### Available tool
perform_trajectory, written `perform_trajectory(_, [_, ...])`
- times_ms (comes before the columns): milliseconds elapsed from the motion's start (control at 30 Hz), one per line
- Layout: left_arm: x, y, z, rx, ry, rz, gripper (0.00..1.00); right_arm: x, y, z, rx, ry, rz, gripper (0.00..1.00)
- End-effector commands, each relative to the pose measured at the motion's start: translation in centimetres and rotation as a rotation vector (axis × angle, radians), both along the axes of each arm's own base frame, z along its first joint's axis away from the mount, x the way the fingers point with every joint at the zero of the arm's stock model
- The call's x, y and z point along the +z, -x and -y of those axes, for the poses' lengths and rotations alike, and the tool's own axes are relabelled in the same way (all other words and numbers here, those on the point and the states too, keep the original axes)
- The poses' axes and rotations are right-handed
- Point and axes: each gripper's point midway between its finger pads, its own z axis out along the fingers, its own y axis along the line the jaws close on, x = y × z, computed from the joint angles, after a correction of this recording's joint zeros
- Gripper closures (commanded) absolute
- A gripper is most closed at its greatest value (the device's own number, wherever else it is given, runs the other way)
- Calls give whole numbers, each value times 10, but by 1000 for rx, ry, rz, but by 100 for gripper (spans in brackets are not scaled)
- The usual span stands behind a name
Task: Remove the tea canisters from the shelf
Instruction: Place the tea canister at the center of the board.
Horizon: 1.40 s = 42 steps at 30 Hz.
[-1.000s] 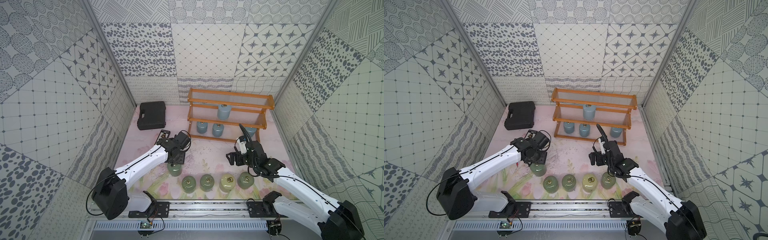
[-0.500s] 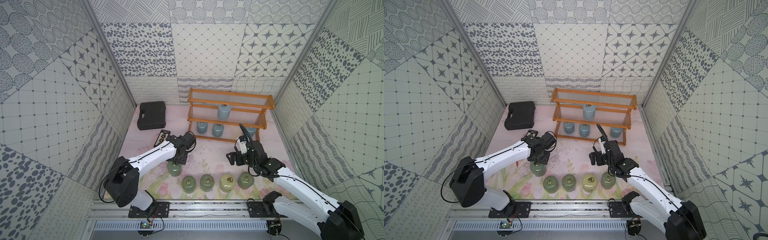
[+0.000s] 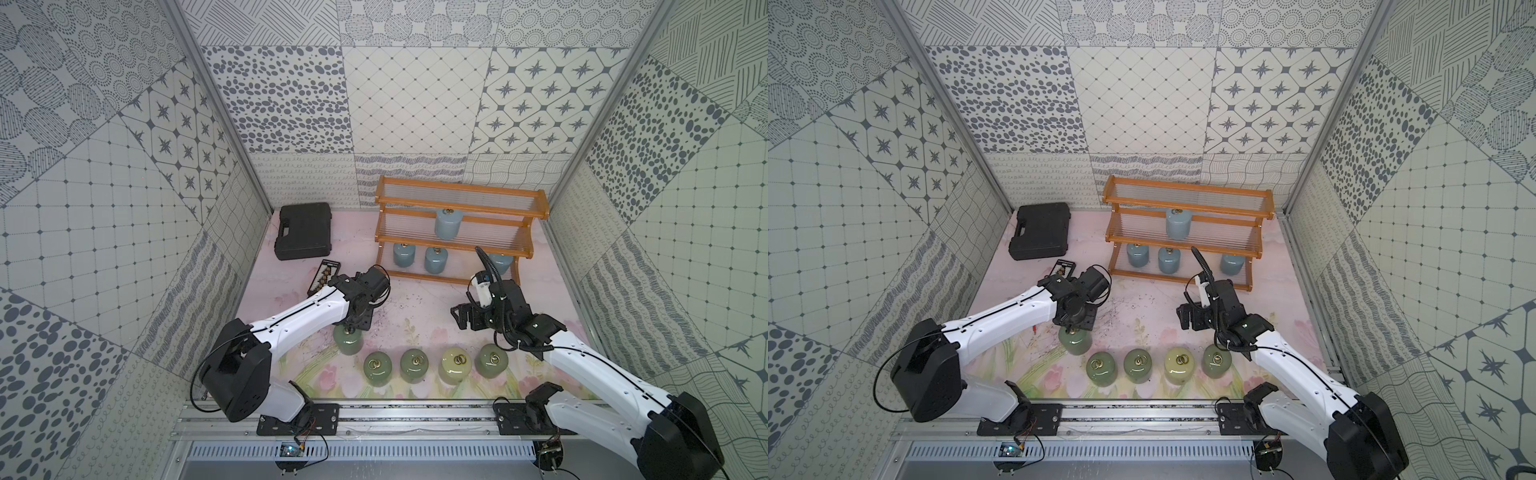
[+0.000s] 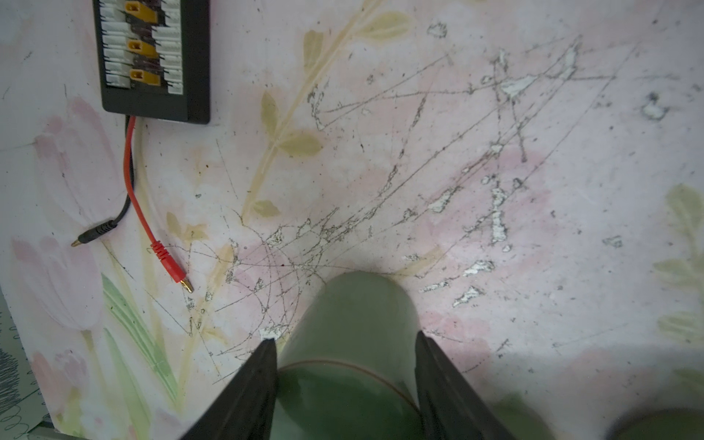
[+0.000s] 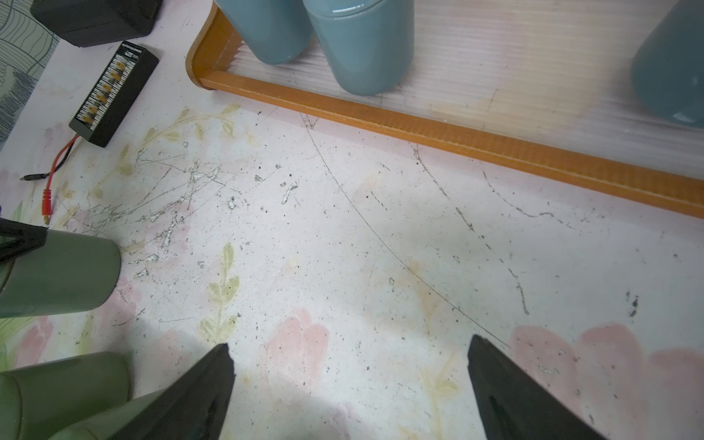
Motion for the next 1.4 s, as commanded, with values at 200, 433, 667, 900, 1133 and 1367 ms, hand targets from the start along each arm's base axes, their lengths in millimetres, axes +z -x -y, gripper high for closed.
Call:
perform_trajectory(200, [-13, 61, -27, 120, -60, -217, 38, -2, -3, -2, 19, -13, 18, 0])
perform_trajectory(433, [-13, 78, -41, 170, -68, -209, 37, -4, -5, -6, 33, -25, 12, 0])
perform_trajectory(667, [-15, 91, -44, 183, -71, -225, 37, -6, -6, -10, 46, -31, 2, 0])
perform_trajectory(900, [-18, 98, -42, 195, -81, -241, 34, -5, -7, -10, 50, -29, 5, 0])
perform_trajectory(1133, [-20, 108, -40, 213, -72, -241, 34, -6, -8, -11, 55, -29, 4, 0])
perform_trajectory(1367, [-19, 112, -35, 224, -31, -222, 34, -6, -8, -9, 54, -30, 4, 0])
